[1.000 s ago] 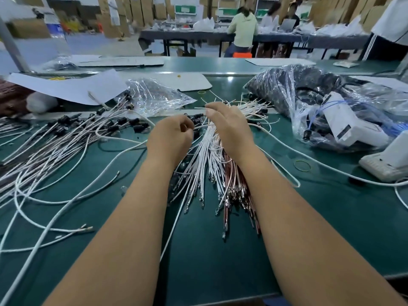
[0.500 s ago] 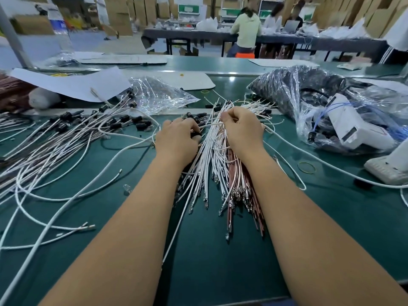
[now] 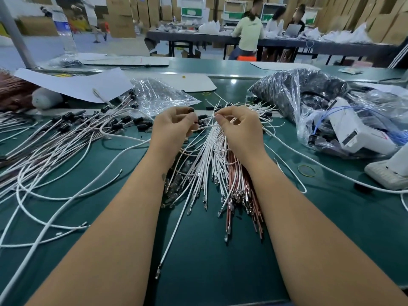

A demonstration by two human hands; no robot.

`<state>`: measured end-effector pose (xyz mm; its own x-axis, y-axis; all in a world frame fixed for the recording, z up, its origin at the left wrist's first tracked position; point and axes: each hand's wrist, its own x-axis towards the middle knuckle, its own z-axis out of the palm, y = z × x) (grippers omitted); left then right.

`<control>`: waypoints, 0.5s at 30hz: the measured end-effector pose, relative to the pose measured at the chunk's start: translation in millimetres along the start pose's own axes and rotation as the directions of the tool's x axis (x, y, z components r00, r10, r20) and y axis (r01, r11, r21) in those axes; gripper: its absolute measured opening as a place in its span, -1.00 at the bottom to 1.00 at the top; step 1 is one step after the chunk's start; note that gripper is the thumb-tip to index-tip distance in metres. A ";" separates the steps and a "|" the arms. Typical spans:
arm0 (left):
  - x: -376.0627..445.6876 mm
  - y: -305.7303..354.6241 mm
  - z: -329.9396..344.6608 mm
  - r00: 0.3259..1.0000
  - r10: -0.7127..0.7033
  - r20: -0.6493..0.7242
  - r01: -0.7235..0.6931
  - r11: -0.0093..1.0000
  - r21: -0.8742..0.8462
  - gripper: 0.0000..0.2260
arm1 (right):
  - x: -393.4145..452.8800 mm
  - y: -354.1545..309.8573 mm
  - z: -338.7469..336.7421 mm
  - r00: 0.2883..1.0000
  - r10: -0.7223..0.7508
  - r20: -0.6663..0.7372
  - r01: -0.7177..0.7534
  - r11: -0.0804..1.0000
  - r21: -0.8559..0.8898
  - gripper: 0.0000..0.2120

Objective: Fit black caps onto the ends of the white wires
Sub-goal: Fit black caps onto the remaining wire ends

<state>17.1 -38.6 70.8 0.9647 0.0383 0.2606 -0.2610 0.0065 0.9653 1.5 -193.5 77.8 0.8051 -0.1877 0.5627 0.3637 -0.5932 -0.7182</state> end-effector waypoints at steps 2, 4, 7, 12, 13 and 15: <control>-1.1 1.5 1.2 1.000 0.009 -0.009 -0.009 1.000 -0.019 -0.92 | -1.4 -0.4 0.7 0.999 -0.034 0.030 0.034 0.999 -0.012 -0.93; -2.4 1.6 3.4 0.999 0.033 0.032 -0.035 0.999 0.039 -0.94 | -2.9 -0.9 1.8 0.997 -0.069 0.042 0.070 0.998 -0.007 -0.93; -3.1 0.6 7.6 0.997 0.053 0.049 -0.060 0.984 0.170 -0.94 | -3.4 -0.1 3.1 0.993 -0.112 0.042 0.113 0.993 -0.032 -0.94; -0.4 -1.5 6.6 0.995 0.100 -0.003 -0.095 0.955 0.282 -0.92 | -2.8 1.4 5.1 0.985 -0.141 0.101 0.154 0.979 -0.132 -0.95; -0.2 -1.5 5.1 0.994 0.107 -0.022 -0.097 0.957 0.272 -0.93 | -2.6 1.5 5.5 0.985 -0.137 0.107 0.152 0.977 -0.152 -0.95; -0.4 -1.6 1.3 0.993 0.113 -0.044 -0.099 0.965 0.241 -0.93 | -1.9 1.7 5.2 0.989 -0.119 0.091 0.132 0.981 -0.145 -0.95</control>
<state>17.2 -39.9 69.2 0.9266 0.0831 0.3667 -0.3389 -0.2383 0.9102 3.0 -190.1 73.4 0.7951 -0.0438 0.6049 0.3946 -0.7200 -0.5708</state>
